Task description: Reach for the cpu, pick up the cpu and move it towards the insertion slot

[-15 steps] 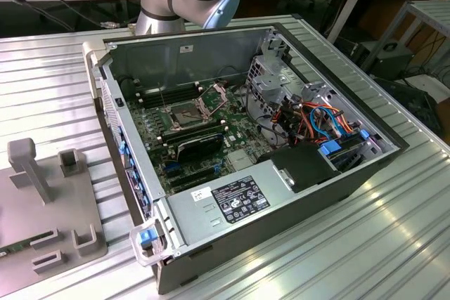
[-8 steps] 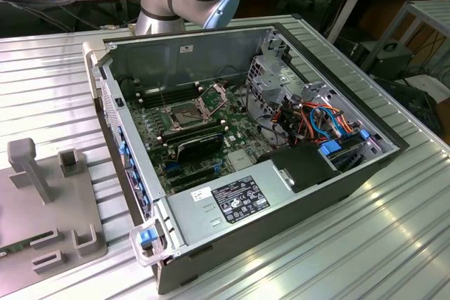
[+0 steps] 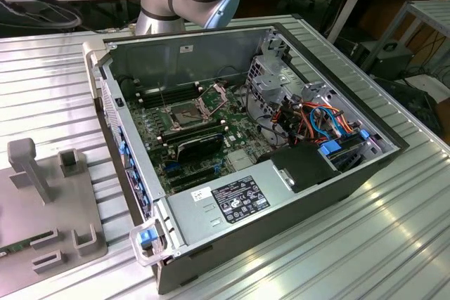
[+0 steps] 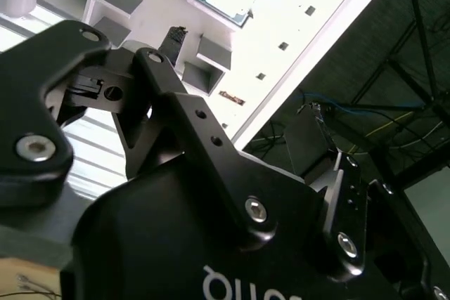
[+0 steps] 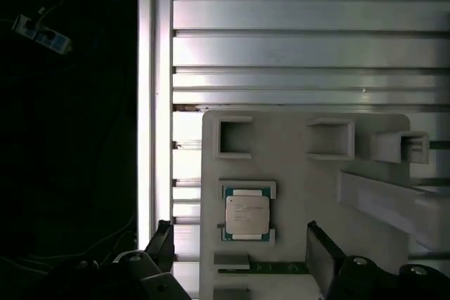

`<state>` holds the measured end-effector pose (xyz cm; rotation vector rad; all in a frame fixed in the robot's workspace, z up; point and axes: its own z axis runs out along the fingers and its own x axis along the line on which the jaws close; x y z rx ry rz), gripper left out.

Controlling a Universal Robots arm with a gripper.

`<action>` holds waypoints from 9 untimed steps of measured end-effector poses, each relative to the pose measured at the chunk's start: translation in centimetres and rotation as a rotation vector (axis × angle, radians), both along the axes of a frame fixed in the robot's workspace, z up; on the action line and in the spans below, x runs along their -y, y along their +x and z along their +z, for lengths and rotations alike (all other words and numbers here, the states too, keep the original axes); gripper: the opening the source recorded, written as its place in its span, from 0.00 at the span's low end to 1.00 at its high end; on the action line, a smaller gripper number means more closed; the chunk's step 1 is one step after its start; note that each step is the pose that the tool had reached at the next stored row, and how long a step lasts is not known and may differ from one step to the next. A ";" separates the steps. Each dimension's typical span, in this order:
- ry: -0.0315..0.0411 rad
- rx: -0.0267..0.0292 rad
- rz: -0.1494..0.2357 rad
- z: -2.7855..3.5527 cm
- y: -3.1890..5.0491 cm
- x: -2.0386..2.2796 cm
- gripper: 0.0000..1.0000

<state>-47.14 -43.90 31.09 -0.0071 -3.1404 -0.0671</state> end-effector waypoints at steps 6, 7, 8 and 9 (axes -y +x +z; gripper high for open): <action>0.0008 -0.0003 0.000 -1.13 0.01 0.12 0.84; 0.0011 -0.0003 0.000 -1.47 0.00 0.21 0.84; 0.0015 -0.0003 0.000 -1.81 0.00 0.32 0.84; 0.0015 -0.0003 0.000 -2.05 -0.01 0.34 0.84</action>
